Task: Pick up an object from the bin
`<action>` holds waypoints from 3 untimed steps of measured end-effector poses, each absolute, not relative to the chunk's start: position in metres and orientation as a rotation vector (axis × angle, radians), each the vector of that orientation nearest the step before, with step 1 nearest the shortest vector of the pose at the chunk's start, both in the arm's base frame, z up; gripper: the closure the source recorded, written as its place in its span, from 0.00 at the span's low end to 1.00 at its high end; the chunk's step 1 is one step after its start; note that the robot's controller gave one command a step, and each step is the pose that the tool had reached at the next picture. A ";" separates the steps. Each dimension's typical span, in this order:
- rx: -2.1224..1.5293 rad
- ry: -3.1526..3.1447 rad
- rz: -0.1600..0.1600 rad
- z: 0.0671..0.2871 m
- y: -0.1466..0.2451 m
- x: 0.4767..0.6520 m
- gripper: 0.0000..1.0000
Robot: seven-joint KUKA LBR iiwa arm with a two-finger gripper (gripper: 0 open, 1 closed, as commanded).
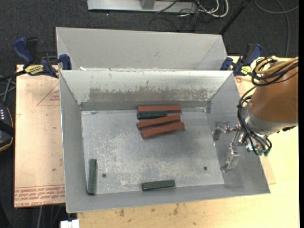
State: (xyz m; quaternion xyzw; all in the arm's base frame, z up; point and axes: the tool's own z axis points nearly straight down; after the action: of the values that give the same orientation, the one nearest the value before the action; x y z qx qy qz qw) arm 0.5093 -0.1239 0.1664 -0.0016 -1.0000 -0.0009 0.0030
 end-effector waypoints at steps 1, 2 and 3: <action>0.000 -3.142 -0.001 0.170 -0.123 0.511 0.00; 0.055 -3.144 0.003 0.149 -0.083 0.530 0.00; 0.227 -3.131 -0.005 0.168 -0.051 0.562 0.00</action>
Offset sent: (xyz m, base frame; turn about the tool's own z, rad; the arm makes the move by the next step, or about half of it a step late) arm 0.0306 0.0703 -0.0312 -0.0673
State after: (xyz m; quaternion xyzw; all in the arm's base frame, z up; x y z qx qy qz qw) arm 0.5622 -0.0508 0.1679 0.0722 -0.9974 -0.0016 0.0010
